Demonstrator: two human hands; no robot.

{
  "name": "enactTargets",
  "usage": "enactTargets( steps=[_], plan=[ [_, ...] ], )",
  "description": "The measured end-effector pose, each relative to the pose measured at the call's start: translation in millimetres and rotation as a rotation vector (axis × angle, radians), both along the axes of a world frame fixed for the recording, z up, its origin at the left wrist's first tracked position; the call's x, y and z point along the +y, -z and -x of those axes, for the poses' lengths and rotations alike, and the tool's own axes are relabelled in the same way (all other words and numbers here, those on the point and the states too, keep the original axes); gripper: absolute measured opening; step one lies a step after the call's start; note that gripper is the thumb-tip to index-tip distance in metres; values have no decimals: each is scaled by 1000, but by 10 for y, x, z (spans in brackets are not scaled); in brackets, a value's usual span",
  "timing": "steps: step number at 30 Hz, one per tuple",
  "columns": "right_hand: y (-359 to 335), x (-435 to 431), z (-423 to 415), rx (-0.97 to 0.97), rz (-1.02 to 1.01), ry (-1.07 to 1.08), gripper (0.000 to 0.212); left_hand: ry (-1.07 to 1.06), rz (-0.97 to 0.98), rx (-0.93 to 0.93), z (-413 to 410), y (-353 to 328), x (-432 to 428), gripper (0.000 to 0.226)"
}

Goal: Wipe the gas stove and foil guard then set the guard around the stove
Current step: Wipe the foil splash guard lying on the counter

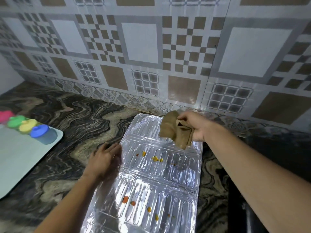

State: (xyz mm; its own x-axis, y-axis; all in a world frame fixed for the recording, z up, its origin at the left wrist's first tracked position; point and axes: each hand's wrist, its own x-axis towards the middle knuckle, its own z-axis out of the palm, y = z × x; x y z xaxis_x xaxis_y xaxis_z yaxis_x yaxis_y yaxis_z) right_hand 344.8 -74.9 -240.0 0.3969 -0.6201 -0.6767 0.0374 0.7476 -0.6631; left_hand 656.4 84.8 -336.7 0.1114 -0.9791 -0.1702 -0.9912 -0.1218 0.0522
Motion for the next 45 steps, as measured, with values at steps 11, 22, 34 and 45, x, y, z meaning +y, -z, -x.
enactTargets(
  steps=[11, 22, 34, 45],
  plan=[
    [37, 587, -1244, 613, 786, -359, 29, 33, 43, -17, -43, 145, 298, 81],
    [801, 1180, -1640, 1025, 1227, -696, 54, 40, -22, 5, -141, 322, 332, 50],
    [1271, 1219, -1753, 1069, 1327, -806, 67, 26, 2, -31, -61, 307, 393, 59],
    [1241, 1184, -1589, 1104, 1283, -885, 63, -35, -64, -44, 108, 226, 472, 57]
  ],
)
